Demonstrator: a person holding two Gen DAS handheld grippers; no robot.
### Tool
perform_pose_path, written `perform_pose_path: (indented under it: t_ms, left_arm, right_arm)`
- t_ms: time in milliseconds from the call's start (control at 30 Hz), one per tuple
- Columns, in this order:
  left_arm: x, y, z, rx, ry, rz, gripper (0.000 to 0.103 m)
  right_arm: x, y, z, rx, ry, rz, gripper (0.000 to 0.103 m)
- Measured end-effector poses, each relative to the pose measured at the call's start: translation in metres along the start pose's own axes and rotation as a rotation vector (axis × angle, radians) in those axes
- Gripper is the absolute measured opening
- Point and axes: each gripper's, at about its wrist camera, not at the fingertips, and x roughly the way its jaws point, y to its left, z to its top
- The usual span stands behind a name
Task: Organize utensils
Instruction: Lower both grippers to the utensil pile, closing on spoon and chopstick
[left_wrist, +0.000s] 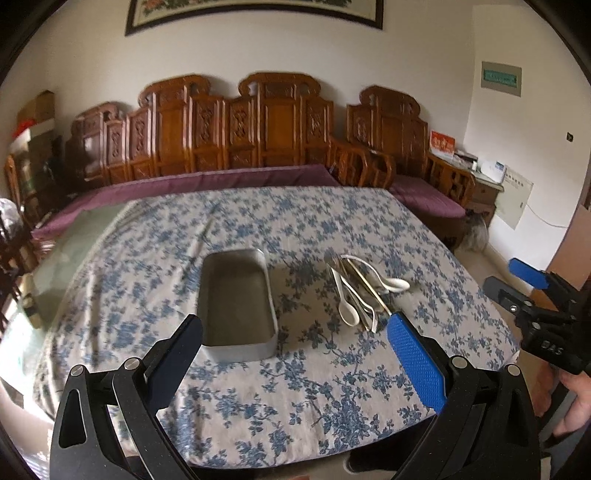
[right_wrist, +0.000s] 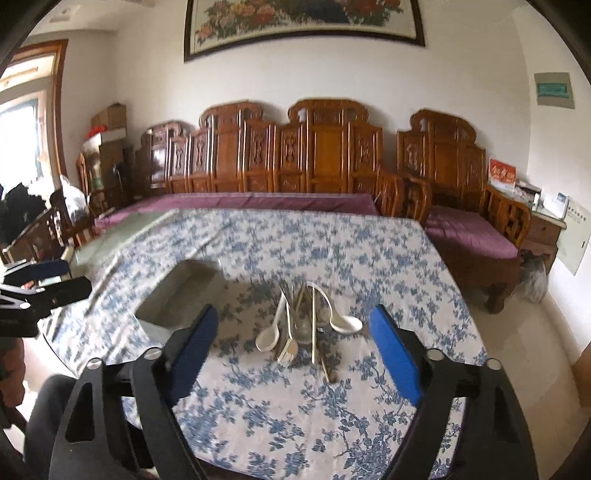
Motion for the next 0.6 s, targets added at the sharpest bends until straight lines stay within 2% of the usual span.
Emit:
perform_pose_path:
  t_ms: [167,200,333,433,600]
  left_arm:
    - [0.033,-0.007,-0.001,0.035,0.05,-0.024,0.097]
    - [0.041,-0.009,-0.001,0.046,0.061,-0.028,0.097]
    - [0.065,-0.013,-0.007,0.065,0.098,-0.075,0.097]
    - [0.083,-0.016,-0.013,0.082,0.135,-0.084,0.097]
    - [0.108,-0.019,-0.023,0.086,0.18,-0.102,0.097]
  right_arm:
    - [0.05,-0.016,-0.012,-0.008,0.115,0.025,0.063]
    - [0.062,-0.02,-0.016,-0.006,0.148,0.04,0.056]
    - [0.103,-0.025,-0.029,-0.02,0.237,0.077,0.037]
    - [0.136,-0.029,-0.039,-0.033,0.291,0.088,0.03]
    - [0.18,-0.036,-0.048,-0.026,0.345,0.11,0.025]
